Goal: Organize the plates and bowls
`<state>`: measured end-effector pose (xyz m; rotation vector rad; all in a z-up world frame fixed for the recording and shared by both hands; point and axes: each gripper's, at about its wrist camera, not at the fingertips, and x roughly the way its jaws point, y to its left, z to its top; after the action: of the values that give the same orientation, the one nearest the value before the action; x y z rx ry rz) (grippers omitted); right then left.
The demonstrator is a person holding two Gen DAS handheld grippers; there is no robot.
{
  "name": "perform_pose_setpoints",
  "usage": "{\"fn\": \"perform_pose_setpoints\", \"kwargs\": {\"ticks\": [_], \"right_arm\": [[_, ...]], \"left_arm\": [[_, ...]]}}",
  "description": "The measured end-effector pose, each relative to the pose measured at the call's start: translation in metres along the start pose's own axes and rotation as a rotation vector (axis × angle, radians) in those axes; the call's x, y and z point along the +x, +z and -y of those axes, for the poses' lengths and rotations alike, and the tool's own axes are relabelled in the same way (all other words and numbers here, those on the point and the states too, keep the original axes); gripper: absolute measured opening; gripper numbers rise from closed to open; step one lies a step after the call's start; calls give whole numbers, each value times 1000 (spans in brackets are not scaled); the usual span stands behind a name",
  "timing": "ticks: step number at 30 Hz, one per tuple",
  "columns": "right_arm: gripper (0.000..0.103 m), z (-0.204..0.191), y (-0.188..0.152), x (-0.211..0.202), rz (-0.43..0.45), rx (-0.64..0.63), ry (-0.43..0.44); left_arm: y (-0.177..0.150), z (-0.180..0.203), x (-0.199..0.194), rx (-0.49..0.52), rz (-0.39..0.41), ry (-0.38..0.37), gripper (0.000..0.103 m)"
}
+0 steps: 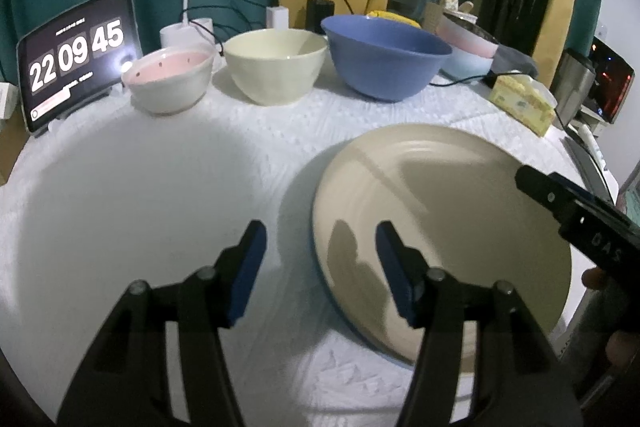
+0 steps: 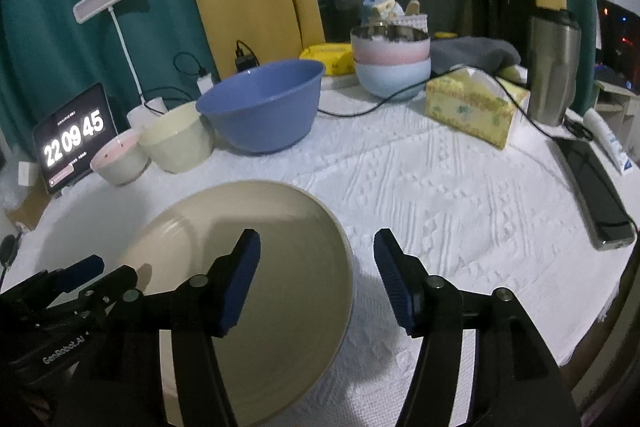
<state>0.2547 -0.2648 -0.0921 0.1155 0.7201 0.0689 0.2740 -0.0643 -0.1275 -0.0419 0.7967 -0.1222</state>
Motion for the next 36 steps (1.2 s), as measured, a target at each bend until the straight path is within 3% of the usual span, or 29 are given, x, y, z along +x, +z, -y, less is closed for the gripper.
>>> {"fn": "perform_pose_setpoints", "kwargs": {"ticks": [11,17,22,24,36], "right_arm": [[63,11,-13,27,-98,43,45],[62,17,-14,30,-107,78,96],[48,18,-15,27,-107,85,154],[48,16,-16,27,-103,93,151],[48,5,-12,21,-108,84,97]], "left_arm": [[-5,0,18,-10,-38,-22,59],[-4,0,23,-4,-30,-49,59],[-3,4,24,22,-29,-73,58],[-4,8,22,46,-22,-92,50],[-5,1,17,25,-32,-105,41]]}}
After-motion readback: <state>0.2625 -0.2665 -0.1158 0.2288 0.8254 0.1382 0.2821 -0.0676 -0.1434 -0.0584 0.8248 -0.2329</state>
